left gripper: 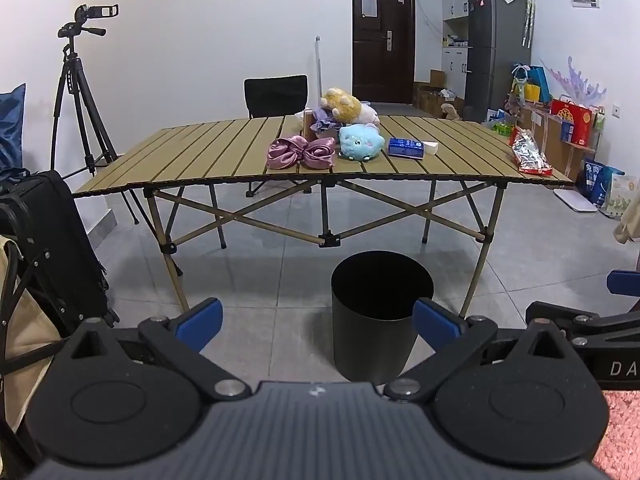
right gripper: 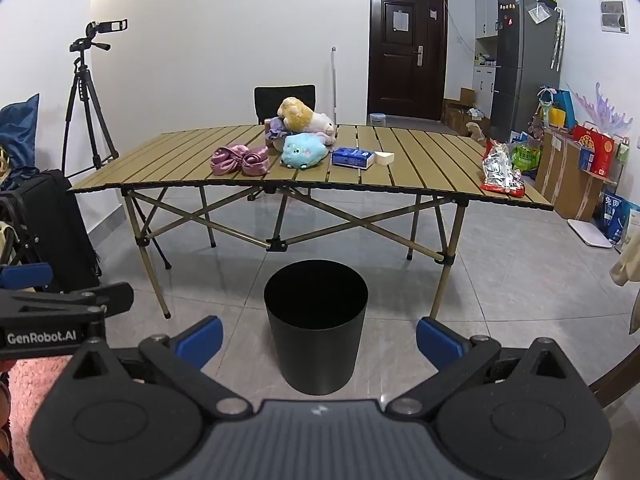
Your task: Collect trash
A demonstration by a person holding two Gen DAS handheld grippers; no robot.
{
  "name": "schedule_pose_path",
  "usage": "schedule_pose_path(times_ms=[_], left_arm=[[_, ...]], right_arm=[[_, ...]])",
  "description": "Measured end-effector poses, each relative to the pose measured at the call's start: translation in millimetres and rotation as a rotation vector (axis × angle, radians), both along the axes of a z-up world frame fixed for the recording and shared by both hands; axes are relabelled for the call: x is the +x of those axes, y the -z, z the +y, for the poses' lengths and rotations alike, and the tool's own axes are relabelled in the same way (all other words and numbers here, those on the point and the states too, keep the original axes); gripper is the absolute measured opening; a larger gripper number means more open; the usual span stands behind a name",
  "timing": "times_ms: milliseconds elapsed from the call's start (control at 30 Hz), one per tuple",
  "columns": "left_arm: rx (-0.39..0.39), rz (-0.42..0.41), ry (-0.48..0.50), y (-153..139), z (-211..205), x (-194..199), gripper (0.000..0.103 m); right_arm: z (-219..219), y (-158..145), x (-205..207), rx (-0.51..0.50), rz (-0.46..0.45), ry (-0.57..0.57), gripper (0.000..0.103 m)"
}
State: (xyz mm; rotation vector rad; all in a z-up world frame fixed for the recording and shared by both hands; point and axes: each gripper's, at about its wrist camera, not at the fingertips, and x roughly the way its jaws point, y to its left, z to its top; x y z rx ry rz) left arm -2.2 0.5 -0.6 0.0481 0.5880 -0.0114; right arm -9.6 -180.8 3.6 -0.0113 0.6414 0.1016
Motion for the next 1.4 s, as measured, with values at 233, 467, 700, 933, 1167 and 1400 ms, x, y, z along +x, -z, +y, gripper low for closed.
schedule_pose_path(times_ms=[233,467,700,933,1167,1400], left_arm=[[-0.004,0.002,-0.001,-1.6,1.4,-0.4,0.103],[-0.007,0.003,-0.002,-1.8,2.3,-0.5,0.103],[-0.009,0.004,-0.004,-1.8,3.2,-0.9,0.103],[-0.011,0.002,-0.006,-2.1,5.1,-1.2,0.103],[-0.011,0.002,-0.005,-2.6,5.7,-1.1,0.103],[-0.014,-0.004,-0.011,-5.9,7.2,-3.5,0.103]], right_arm=[[1.0,0.6,0.3,-0.002,-0.002,0.000,0.103],[1.4,1.1,0.6,-0.002,-0.002,0.000,0.103],[3.9,1.4,0.5,0.000,-0.001,-0.001,0.103],[2.5,1.1,1.4,-0.002,-0.001,-0.001,0.103],[3.3,-0.4,0.0,-0.002,-0.004,-0.001,0.103],[3.3,-0.7,-0.3,-0.003,-0.005,-0.001,0.103]])
